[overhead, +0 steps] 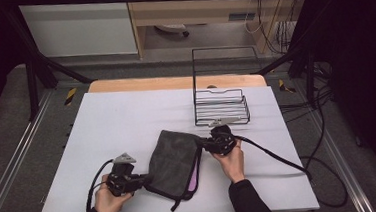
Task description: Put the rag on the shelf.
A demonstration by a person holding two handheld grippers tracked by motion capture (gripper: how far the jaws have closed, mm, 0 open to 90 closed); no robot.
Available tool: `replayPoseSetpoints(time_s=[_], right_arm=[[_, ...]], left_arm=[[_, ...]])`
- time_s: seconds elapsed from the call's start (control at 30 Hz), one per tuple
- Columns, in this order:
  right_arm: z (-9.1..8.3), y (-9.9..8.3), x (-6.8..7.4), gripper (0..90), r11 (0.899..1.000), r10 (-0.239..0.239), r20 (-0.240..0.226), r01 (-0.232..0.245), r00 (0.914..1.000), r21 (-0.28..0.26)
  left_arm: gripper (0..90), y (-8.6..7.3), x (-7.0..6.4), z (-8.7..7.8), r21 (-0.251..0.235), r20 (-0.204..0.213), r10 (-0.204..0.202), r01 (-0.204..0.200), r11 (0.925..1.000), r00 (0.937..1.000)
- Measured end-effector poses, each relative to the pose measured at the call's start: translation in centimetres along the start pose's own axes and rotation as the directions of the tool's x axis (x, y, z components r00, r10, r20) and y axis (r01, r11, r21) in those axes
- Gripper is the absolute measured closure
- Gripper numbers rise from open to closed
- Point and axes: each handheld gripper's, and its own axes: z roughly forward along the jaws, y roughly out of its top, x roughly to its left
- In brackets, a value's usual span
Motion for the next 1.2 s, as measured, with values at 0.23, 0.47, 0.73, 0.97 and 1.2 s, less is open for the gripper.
replayPoseSetpoints(time_s=[0.23,0.47,0.73,0.97,1.2], right_arm=[[3.1,0.5,-0.6,79.8,0.999,-0.029,0.012,0.029,0.9995,0.020],[1.1,-0.4,0.5,47.5,0.997,-0.023,0.042,0.026,0.9988,-0.070],[-2.0,-3.7,4.6,47.8,0.998,-0.054,-0.083,0.051,0.9951,-0.037],[-1.2,-6.0,6.3,54.8,1.000,-0.004,-0.149,0.007,0.9888,0.020],[-0.5,-6.7,6.5,80.0,0.999,0.025,-0.124,-0.020,0.9919,0.038]], left_arm=[[78.0,-0.6,-1.2,0.3,-0.035,-0.048,-0.023,0.021,0.9992,0.9986],[50.6,0.0,-0.6,-0.9,-0.065,-0.055,0.013,-0.017,0.9977,0.9984],[39.2,1.3,1.3,-1.8,-0.084,-0.121,0.076,-0.087,0.9927,0.9898],[29.3,0.9,1.9,-1.2,-0.063,-0.151,0.090,-0.101,0.9929,0.9845],[29.2,0.8,2.3,-1.6,-0.083,-0.149,0.072,-0.085,0.9929,0.9862]])
